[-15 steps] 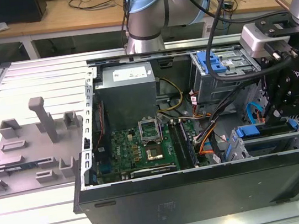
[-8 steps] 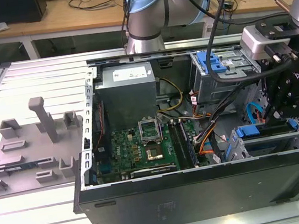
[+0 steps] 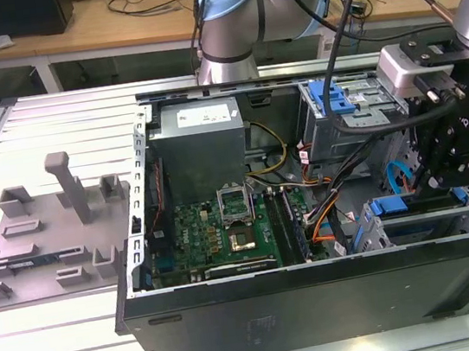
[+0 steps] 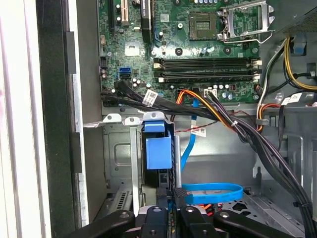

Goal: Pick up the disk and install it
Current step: 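Insert the second disk wire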

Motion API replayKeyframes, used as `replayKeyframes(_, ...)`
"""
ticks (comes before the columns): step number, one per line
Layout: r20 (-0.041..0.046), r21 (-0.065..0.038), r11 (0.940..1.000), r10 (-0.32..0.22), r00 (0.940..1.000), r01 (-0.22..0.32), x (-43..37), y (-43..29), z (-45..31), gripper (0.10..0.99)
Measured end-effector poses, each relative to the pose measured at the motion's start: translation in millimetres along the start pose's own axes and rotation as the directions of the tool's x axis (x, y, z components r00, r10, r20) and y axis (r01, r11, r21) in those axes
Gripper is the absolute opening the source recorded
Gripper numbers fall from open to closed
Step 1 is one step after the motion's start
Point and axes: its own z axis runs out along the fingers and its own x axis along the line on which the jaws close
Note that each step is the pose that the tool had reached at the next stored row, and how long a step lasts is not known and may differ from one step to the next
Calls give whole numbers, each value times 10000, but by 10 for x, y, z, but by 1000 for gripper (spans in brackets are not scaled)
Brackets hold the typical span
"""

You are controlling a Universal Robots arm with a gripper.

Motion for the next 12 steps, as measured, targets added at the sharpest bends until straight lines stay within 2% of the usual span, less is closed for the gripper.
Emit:
replayKeyframes(4,-8,0,10000,-21,10000,21,1,1,28,161)
replayKeyframes(7,5,0,10000,-23,10000,23,1,0,14,176)
replayKeyframes(8,7,0,10000,-23,10000,23,0,-1,-29,176)
replayKeyframes(10,0,0,10000,-23,10000,23,-3,-5,-202,298)
replayKeyframes(12,-1,0,10000,-23,10000,23,-6,-8,-348,298)
